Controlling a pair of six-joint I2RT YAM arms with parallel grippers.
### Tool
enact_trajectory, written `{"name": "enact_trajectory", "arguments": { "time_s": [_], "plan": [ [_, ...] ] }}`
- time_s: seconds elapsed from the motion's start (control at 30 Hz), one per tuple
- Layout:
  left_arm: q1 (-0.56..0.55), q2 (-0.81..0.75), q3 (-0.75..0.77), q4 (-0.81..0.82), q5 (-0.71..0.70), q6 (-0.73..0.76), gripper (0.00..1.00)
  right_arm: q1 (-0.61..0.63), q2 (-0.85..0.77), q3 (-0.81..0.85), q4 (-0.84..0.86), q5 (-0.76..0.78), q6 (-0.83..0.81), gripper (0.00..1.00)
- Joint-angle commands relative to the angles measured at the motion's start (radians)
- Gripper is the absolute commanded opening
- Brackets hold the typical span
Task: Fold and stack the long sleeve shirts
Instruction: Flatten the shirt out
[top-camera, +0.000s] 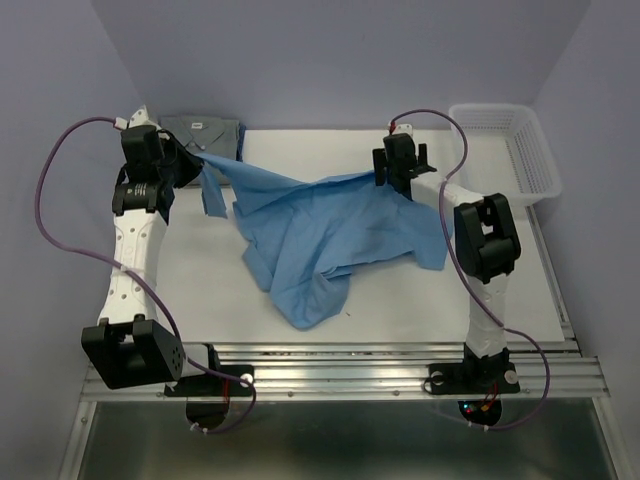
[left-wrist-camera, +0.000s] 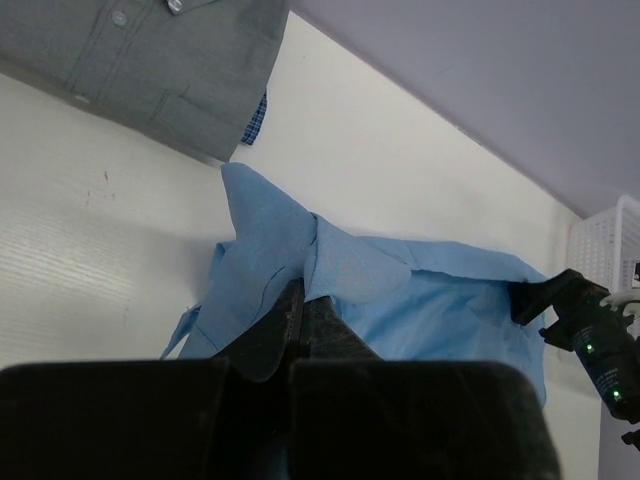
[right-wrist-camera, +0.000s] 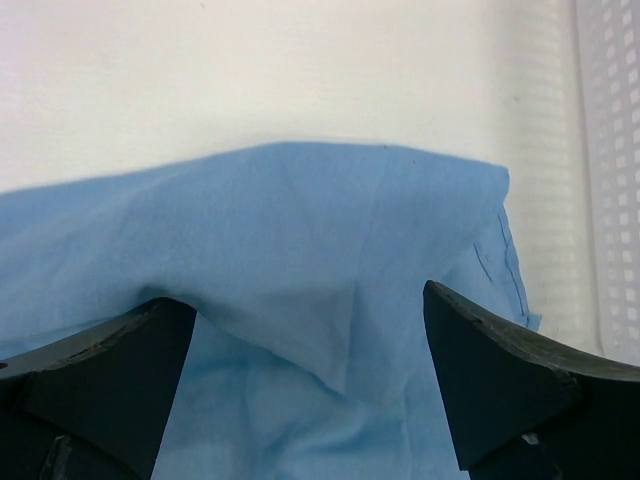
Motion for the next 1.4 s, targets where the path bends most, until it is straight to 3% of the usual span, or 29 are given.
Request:
{"name": "enact_trajectory", "arguments": {
  "time_s": [0.0, 0.1, 0.17, 0.27, 0.3, 0.4, 0.57, 0.7, 0.8, 0.93, 1.1, 1.37],
  "plan": [
    [0.0, 0.001, 0.023, 0.072, 0.011, 0.008, 0.0, -0.02, 0.06, 0.095, 0.095, -0.049, -0.019, 1.0],
    [0.0, 0.011, 0.024, 0.078, 0.006, 0.001, 0.0, -0.054, 0.086, 0.108, 0.097, -0.085, -0.027, 0.99],
    [0.0, 0.019, 0.033, 0.077, -0.011, 0.001, 0.0, -0.089, 0.101, 0.106, 0.097, -0.19, -0.036, 0.9],
    [0.0, 0.039, 0.055, 0.074, -0.017, 0.0, 0.0, -0.129, 0.106, 0.091, 0.11, -0.299, -0.036, 0.61],
    [0.002, 0.047, 0.069, 0.078, -0.014, 0.0, 0.0, -0.153, 0.106, 0.089, 0.11, -0.34, -0.074, 0.32],
    [0.0, 0.085, 0.116, 0.085, -0.012, -0.003, 0.0, -0.181, 0.091, 0.109, 0.149, -0.371, -0.114, 0.01],
    [0.0, 0.119, 0.245, 0.176, -0.026, -0.012, 0.0, -0.181, -0.023, 0.17, 0.219, -0.356, -0.229, 0.01],
    [0.0, 0.155, 0.461, 0.192, -0.052, 0.006, 0.0, -0.181, -0.128, 0.267, 0.198, -0.379, -0.3, 0.01],
    [0.005, 0.195, 0.748, 0.151, -0.131, 0.029, 0.0, -0.181, -0.224, 0.318, 0.16, -0.424, -0.361, 0.01],
    [0.014, 0.194, 0.943, 0.12, -0.222, 0.061, 0.0, -0.181, -0.418, 0.304, 0.143, -0.463, -0.395, 0.01],
    [0.017, 0.059, 0.931, 0.219, -0.372, 0.125, 0.0, -0.181, -0.624, 0.27, 0.126, -0.557, -0.435, 0.01],
    [0.017, -0.188, 0.848, 0.309, -0.436, 0.175, 0.0, -0.181, -0.863, 0.356, -0.015, -0.71, -0.457, 0.01]
  ]
}}
